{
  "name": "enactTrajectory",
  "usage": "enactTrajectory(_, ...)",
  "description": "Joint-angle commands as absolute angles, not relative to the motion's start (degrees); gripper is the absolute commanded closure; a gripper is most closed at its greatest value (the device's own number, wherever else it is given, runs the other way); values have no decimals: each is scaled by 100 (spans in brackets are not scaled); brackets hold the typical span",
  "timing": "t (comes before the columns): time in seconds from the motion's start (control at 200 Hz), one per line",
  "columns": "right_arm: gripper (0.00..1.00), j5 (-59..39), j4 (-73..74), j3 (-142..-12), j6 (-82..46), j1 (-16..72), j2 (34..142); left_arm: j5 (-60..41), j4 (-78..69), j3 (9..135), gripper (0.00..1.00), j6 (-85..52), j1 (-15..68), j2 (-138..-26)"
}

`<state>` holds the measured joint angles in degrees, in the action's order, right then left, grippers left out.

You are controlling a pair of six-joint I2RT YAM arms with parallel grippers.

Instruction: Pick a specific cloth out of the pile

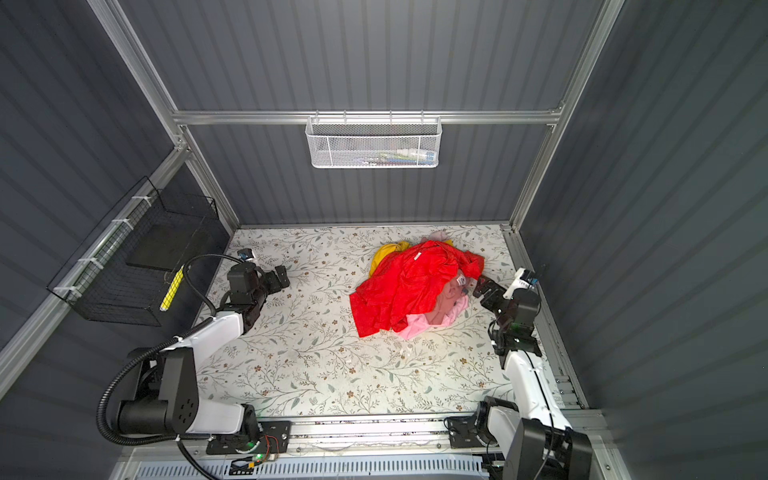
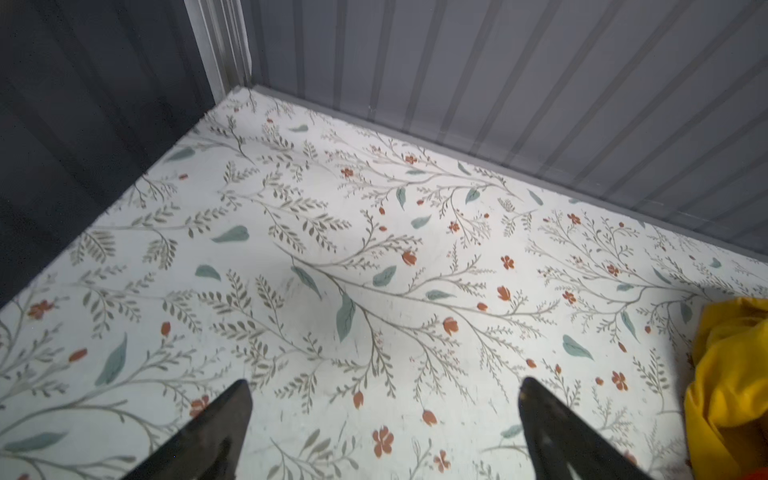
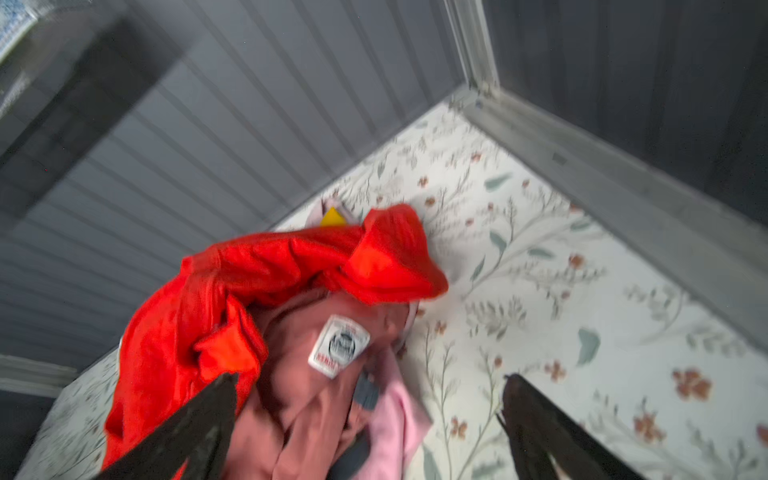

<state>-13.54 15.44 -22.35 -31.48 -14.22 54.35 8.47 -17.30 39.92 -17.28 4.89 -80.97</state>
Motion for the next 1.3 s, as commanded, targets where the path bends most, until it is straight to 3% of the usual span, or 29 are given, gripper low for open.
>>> enactTrajectory(0.0,5,-2140,1246,-1732,-4166,-1434,5166,887,-1503,3824,0,-2056,812,-7865)
enactTrajectory(0.255,17,-2613,1019,-1419,-4575,-1162,5115,998,-1639,3749,0,-2273,1336,-7849)
enactTrajectory(0.6,33,-1250,697,-1184,-5445,413,5159,1063,-1967,3482,0,-2637,1397,-7953)
enactTrajectory(0.876,38,-1404,1277,-1137,-5384,510,5359,917,-1897,3641,0,-2513,1397,-8085)
enactTrajectory(1.296,54,-1738,2339,-1455,-5300,569,6288,809,-1802,3630,0,-2470,1406,-8077)
